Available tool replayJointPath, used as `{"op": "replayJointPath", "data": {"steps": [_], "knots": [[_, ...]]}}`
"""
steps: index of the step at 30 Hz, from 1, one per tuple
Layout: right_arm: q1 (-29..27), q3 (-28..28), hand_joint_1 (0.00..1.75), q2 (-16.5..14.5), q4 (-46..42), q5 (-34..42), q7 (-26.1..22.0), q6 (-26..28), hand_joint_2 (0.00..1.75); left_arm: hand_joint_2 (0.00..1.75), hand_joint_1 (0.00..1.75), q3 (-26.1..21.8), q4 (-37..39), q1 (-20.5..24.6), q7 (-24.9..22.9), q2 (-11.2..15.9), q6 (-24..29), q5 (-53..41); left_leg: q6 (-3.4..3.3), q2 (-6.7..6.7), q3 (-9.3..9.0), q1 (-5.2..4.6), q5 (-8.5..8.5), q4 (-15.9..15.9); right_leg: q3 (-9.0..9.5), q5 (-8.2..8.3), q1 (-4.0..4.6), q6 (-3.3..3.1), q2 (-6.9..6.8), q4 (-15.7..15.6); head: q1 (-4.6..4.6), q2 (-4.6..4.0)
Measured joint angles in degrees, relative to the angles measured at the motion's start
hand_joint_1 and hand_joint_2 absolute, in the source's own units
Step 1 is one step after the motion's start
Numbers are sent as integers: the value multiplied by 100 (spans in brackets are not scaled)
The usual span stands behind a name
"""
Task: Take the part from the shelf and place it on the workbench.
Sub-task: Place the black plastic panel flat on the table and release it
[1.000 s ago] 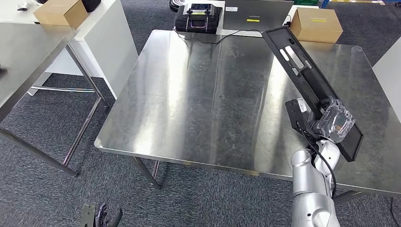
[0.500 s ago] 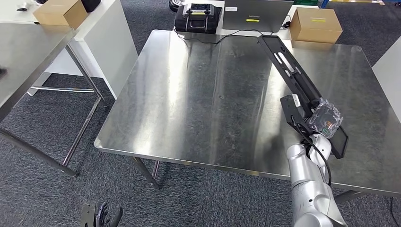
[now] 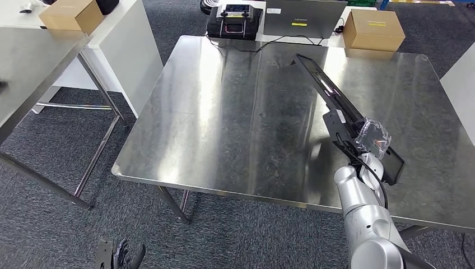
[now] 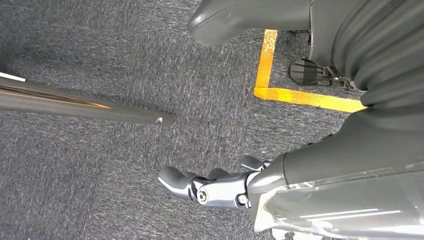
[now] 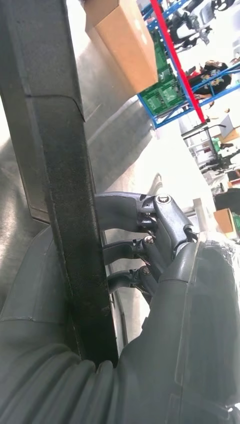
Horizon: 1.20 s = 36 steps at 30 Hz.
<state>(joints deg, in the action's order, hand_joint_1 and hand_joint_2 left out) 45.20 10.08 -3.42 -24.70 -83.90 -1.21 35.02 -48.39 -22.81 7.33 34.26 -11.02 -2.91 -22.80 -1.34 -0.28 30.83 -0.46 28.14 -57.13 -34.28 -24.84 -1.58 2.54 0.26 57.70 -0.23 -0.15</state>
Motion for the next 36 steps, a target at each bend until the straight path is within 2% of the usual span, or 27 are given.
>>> {"op": "replayJointPath", "data": {"steps": [4,7,8,11,30,33,36], "knots": [[9,-10,175,7,51,1,8,-4,175,175,0,0,10,4,-3,0,0,5,0,0,-4,0,0,-1,4,0,-1,0,0,0,1,0],[10,-14,44,8,75,6,8,-4,175,175,0,0,15,10,-9,0,0,9,0,0,-7,0,0,-1,8,0,-1,0,0,0,-1,0],[11,-14,0,8,83,10,8,-8,131,175,0,0,16,12,-11,0,0,11,0,0,-7,0,0,-1,9,0,-1,0,0,0,0,0],[9,-14,0,6,115,34,8,-21,0,175,0,1,16,19,-13,2,0,15,0,0,-8,0,0,-1,10,0,-2,0,0,0,1,0],[-3,-20,0,2,168,123,-80,-24,0,175,0,17,16,21,-67,15,15,21,0,-1,-5,0,0,-1,10,0,-5,0,-1,0,-1,0],[-3,-21,0,-14,162,390,-377,-40,0,175,0,57,16,21,-79,16,18,52,0,-1,-4,0,0,-1,11,0,-5,0,-1,1,1,0],[-23,-4,0,-103,70,1179,-1153,-366,0,175,0,96,16,20,-87,19,24,93,0,0,-4,1,0,0,12,0,-5,0,0,1,1,0]]}}
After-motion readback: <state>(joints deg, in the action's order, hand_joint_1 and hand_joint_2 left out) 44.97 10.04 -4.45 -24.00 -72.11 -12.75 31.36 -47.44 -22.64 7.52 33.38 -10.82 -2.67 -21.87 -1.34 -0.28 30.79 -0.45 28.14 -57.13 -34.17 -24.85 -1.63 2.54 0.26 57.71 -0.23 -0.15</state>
